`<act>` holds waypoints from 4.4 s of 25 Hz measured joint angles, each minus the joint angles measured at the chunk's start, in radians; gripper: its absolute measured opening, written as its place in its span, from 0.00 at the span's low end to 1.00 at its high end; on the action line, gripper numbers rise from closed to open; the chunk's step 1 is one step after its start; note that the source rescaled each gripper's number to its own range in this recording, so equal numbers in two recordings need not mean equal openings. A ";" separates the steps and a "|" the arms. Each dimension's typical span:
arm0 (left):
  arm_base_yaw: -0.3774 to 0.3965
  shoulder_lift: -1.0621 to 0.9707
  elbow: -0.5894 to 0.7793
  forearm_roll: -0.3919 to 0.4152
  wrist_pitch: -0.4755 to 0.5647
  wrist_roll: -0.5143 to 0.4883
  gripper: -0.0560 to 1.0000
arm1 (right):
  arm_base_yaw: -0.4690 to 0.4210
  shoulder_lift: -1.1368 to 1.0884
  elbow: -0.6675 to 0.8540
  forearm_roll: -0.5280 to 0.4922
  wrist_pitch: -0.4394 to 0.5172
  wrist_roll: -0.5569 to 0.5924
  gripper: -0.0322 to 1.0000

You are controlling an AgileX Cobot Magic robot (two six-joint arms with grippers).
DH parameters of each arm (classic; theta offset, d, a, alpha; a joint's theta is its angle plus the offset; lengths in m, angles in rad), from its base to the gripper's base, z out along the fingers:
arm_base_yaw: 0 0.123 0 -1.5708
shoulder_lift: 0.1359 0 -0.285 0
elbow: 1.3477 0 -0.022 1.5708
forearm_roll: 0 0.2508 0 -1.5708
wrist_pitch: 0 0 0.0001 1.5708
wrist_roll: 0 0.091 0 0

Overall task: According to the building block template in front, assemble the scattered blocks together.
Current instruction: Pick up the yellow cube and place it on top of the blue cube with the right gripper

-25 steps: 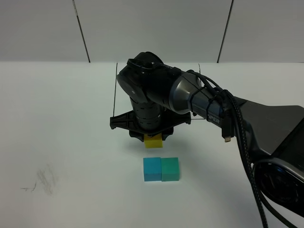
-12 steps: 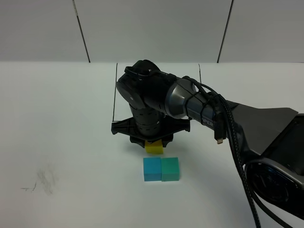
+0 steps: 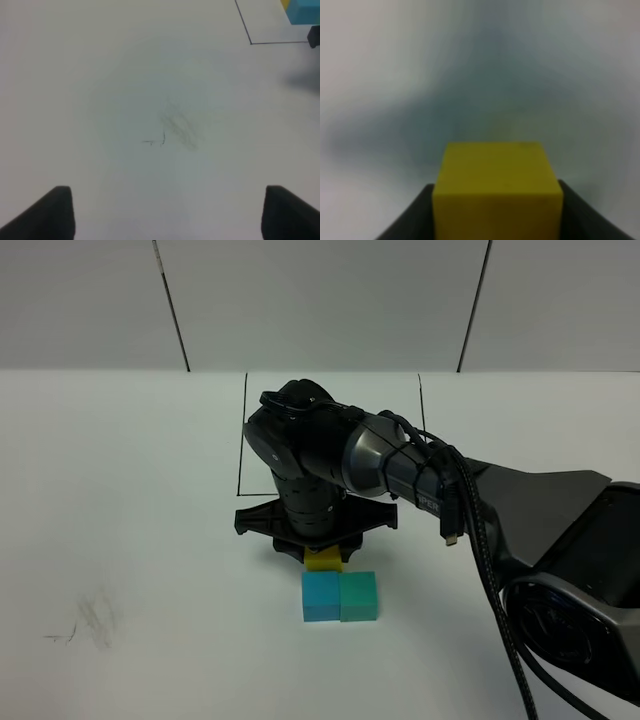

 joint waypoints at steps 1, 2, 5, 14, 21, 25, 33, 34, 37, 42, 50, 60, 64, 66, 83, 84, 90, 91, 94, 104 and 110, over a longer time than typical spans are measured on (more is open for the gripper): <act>0.000 0.000 0.000 0.000 0.000 0.000 0.78 | 0.000 0.002 0.000 0.009 0.000 0.000 0.30; 0.000 0.000 0.000 0.000 0.000 0.000 0.78 | 0.000 0.008 0.000 0.016 -0.001 0.000 0.30; 0.000 0.000 0.000 0.000 0.000 0.000 0.78 | 0.000 0.019 0.000 0.021 -0.002 0.000 0.30; 0.000 0.000 0.000 0.000 0.000 0.000 0.78 | 0.000 0.026 0.000 0.032 -0.013 -0.001 0.30; 0.000 0.000 0.000 0.000 0.000 0.000 0.78 | 0.000 0.028 0.000 0.042 -0.025 -0.003 0.30; 0.000 0.000 0.000 0.000 0.000 0.000 0.78 | 0.000 0.033 -0.001 0.044 -0.023 -0.004 0.30; 0.000 0.000 0.000 0.000 0.000 0.000 0.78 | -0.001 0.041 -0.004 0.039 -0.009 -0.003 0.30; 0.000 0.000 0.000 0.000 0.000 0.000 0.78 | -0.001 0.041 -0.004 0.039 -0.009 -0.003 0.30; 0.000 0.000 0.000 0.000 0.000 0.000 0.78 | -0.001 0.041 -0.004 0.039 -0.009 -0.001 0.30; 0.000 0.000 0.000 0.000 0.000 0.000 0.78 | -0.001 0.042 -0.004 0.035 -0.007 0.003 0.30; 0.000 0.000 0.000 0.000 0.000 0.000 0.78 | -0.001 0.042 0.000 0.028 -0.009 0.007 0.30; 0.000 0.000 0.000 0.000 0.000 0.000 0.78 | -0.001 0.042 0.000 0.026 -0.009 -0.023 0.30; 0.000 0.000 0.000 0.000 0.000 0.000 0.78 | -0.001 0.042 0.000 0.024 -0.009 -0.041 0.30; 0.000 0.000 0.000 0.000 0.000 0.000 0.78 | 0.000 0.042 0.000 0.024 -0.009 -0.045 0.30; 0.000 0.000 0.000 0.000 0.000 0.000 0.78 | 0.000 0.042 0.005 0.025 -0.011 -0.046 0.30; 0.000 0.000 0.000 0.000 0.000 0.000 0.78 | 0.000 0.042 0.005 0.025 -0.011 -0.046 0.30; 0.000 0.000 0.000 0.000 0.000 0.000 0.78 | 0.000 0.042 0.005 0.025 -0.011 -0.052 0.30; 0.000 0.000 0.000 0.000 0.000 -0.001 0.78 | 0.000 0.042 0.005 0.025 -0.011 -0.053 0.30; 0.000 0.000 0.000 0.000 0.000 -0.001 0.78 | 0.000 0.042 0.005 0.025 -0.011 -0.056 0.30; 0.000 0.000 0.000 0.000 0.000 -0.001 0.78 | 0.000 0.039 0.008 0.025 -0.007 -0.064 0.30; 0.000 0.000 0.000 0.000 0.000 -0.001 0.78 | 0.000 0.041 0.017 0.024 0.000 -0.084 0.36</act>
